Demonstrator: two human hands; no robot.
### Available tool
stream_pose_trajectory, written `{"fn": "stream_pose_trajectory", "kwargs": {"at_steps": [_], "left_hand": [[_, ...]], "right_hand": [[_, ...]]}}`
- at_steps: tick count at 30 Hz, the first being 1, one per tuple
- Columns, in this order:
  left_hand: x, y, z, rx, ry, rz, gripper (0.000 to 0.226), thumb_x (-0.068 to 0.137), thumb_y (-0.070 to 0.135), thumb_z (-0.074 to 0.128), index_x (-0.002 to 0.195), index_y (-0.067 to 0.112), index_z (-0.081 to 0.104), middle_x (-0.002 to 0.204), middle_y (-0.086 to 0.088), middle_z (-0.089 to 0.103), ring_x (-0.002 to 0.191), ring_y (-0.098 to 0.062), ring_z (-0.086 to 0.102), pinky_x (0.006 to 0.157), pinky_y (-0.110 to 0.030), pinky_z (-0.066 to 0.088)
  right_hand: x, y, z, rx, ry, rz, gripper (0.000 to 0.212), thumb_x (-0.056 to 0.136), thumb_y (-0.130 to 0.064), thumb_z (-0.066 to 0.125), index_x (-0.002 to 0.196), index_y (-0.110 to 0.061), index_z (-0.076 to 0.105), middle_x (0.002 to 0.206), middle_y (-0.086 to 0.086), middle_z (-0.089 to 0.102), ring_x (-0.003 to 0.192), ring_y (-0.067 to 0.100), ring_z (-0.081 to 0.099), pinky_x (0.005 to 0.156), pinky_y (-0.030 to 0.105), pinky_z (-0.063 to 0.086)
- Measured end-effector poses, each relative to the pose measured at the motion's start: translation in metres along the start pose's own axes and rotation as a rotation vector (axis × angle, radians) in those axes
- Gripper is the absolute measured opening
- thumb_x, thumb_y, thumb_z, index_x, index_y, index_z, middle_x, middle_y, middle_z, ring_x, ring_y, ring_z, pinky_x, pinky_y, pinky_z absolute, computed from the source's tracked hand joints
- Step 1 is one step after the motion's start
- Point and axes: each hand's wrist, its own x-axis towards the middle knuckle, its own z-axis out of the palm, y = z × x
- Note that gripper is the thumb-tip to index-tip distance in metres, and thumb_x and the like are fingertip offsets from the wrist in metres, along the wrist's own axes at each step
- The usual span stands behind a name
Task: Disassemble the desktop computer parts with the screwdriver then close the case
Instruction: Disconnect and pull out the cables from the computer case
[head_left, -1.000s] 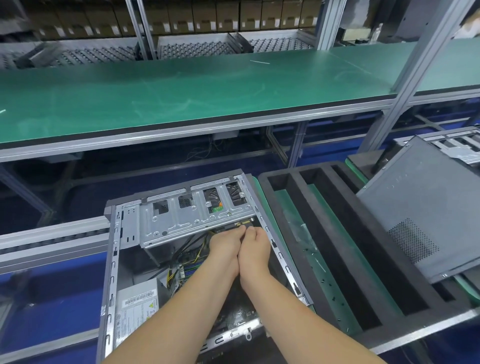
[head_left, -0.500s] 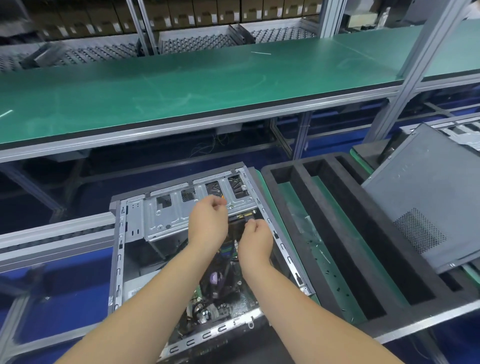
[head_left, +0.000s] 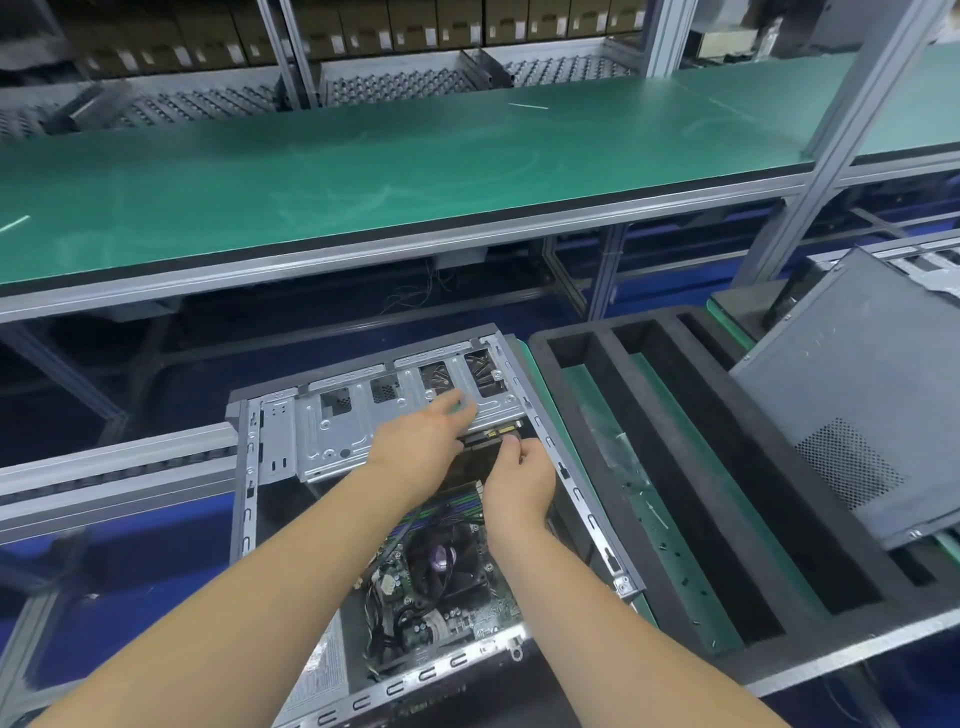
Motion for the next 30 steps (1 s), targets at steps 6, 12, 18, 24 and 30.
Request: {"fn": "stream_pose_trajectory", "kwargs": {"at_steps": [6,12,18,24,30], "left_hand": [[0.007,-0.002,0.003,0.038,-0.032,0.007,0.043,0.109,0.023,0.039,0.150,0.034,0.031,0.167,0.016,0.019,0.125,-0.028,0.059,0.075,-0.041,0.057],[0.014,-0.001,-0.002,0.116,-0.099,0.020,0.051,0.108,0.017,0.042,0.155,0.031,0.027,0.169,0.011,0.017,0.126,-0.030,0.057,0.072,-0.039,0.051],[0.019,-0.001,-0.005,0.163,-0.126,0.033,0.045,0.110,0.023,0.037,0.154,0.029,0.031,0.167,0.006,0.024,0.127,-0.032,0.057,0.076,-0.042,0.051],[0.018,-0.002,-0.002,0.166,-0.117,0.041,0.044,0.110,0.023,0.038,0.153,0.027,0.033,0.166,0.004,0.026,0.127,-0.031,0.056,0.079,-0.042,0.053],[0.016,0.001,0.000,0.204,-0.080,0.040,0.040,0.108,0.019,0.044,0.147,0.024,0.038,0.149,0.001,0.044,0.108,-0.029,0.063,0.061,-0.037,0.046]], "right_hand": [[0.002,0.004,0.000,0.017,-0.003,-0.014,0.040,0.108,-0.028,0.047,0.071,-0.014,0.044,0.062,0.000,0.043,0.056,0.015,0.037,0.052,0.031,0.030],[0.001,0.006,0.001,0.029,-0.002,-0.030,0.039,0.108,-0.029,0.049,0.072,-0.015,0.044,0.062,-0.003,0.042,0.056,0.014,0.035,0.053,0.031,0.031],[0.001,0.007,0.002,0.064,0.005,-0.036,0.038,0.108,-0.030,0.049,0.072,-0.015,0.047,0.065,0.001,0.048,0.059,0.017,0.041,0.056,0.032,0.037],[0.002,0.008,0.004,0.120,-0.007,0.001,0.038,0.107,-0.032,0.049,0.072,-0.016,0.047,0.069,0.007,0.049,0.064,0.022,0.044,0.061,0.039,0.041],[0.003,0.009,0.003,0.088,-0.004,-0.031,0.039,0.107,-0.030,0.048,0.071,-0.017,0.047,0.067,0.004,0.047,0.063,0.022,0.044,0.061,0.039,0.044]]}}
